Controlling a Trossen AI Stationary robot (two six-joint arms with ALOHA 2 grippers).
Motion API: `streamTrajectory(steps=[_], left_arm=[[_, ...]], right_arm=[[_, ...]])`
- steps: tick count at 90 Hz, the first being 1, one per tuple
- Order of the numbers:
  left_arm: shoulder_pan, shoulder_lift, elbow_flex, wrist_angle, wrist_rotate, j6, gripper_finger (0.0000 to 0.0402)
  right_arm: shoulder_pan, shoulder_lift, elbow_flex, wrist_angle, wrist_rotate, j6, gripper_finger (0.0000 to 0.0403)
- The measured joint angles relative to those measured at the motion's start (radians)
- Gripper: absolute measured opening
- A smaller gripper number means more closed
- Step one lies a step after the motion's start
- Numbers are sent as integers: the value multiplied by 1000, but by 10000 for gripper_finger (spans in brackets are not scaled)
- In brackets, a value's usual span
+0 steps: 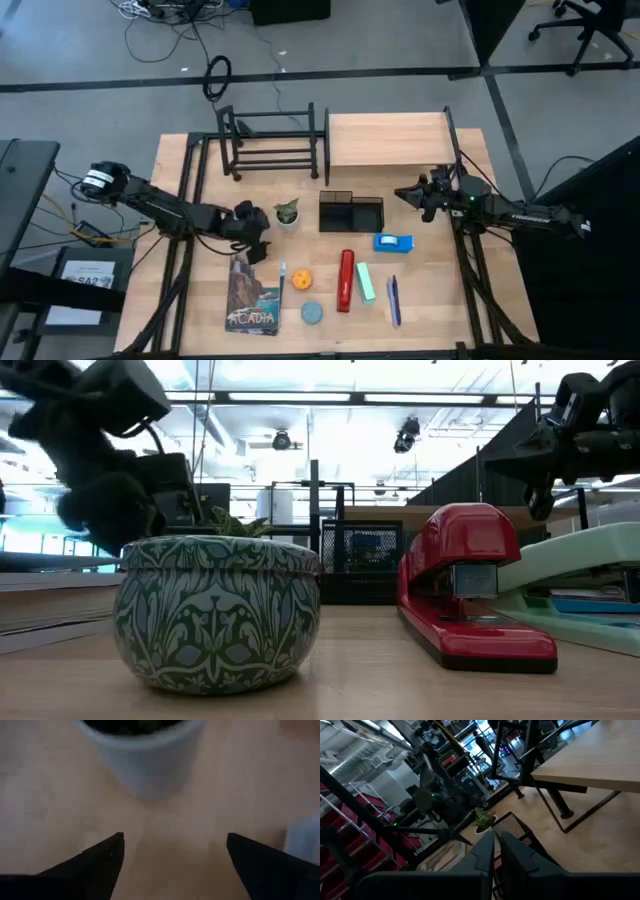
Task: Stock shelves
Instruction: Put the white vase plant on the shelf
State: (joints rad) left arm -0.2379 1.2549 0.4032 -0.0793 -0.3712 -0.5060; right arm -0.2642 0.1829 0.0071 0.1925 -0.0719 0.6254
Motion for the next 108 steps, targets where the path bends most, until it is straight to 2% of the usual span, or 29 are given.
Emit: streamTrajectory(steps=[21,46,64,84,108], left_arm=[[0,3,-204,400,-67,44,333],[2,32,-391,727,-138,129,333],[2,86,-396,784,-156,153,333],[3,158,-396,922,-193,189,333],[5,260,-341,938,-217,181,333]], right_arm=[[0,0,0,0,0,0,7],[0,0,0,0,0,0,7],[0,0,0,0,0,0,7],[0,0,0,0,0,0,7],[0,0,0,0,0,0,7]])
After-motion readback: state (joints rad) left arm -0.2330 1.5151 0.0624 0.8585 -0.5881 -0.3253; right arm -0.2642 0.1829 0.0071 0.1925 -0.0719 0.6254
